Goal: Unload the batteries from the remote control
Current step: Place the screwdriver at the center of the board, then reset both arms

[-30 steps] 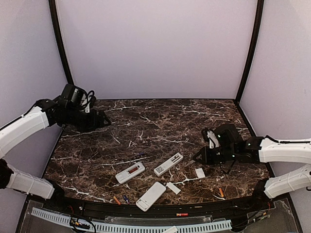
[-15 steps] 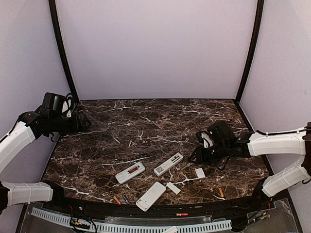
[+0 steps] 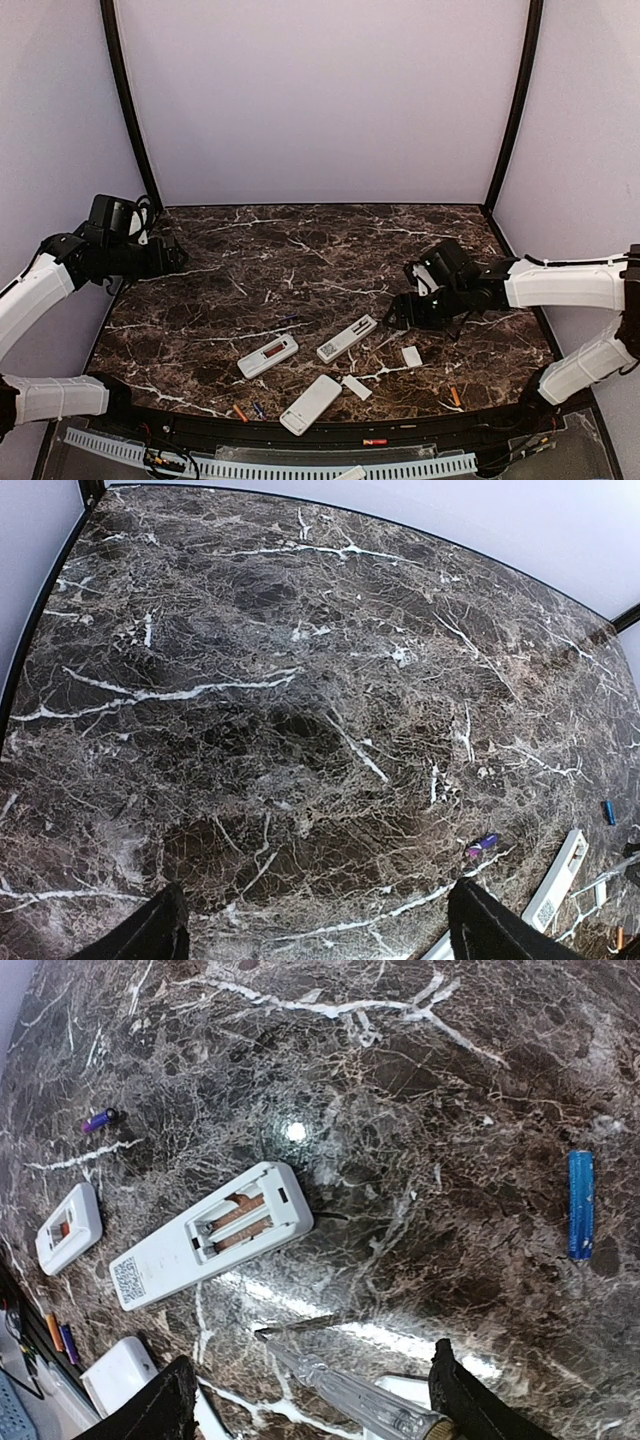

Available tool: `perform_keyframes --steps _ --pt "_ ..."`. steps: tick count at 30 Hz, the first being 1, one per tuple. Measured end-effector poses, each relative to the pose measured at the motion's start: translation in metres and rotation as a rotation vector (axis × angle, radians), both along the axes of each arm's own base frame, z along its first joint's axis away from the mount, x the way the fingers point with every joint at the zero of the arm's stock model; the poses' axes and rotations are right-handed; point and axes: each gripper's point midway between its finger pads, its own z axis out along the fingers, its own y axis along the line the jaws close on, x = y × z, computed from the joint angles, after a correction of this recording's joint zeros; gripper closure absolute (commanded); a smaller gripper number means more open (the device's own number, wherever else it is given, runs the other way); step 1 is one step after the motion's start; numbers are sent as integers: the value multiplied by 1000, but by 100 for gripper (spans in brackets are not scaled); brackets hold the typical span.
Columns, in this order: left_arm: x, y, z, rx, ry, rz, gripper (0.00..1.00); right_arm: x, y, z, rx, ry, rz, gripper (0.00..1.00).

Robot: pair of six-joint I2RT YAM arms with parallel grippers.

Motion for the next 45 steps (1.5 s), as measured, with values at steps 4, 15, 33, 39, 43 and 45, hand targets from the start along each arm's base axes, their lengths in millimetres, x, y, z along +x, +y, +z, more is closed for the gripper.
perform_keyframes --steps 4,15,33,39,43,45 --pt "0 0 1 -1 -3 0 11 5 -10 0 -70 -26 -4 15" --pt "1 0 3 -5 -14 1 10 17 -41 5 -268 -96 -32 1" --pt "24 3 -5 -27 -50 70 7 56 -77 49 -275 -294 -141 1" --pt "54 45 -37 -38 -25 219 6 89 -140 63 -172 -362 -347 1" --pt "62 97 -44 -92 -66 363 3 108 -210 76 -145 -432 -527 1" --pt "63 121 -42 -94 -107 429 3 113 -241 83 -150 -473 -605 1"
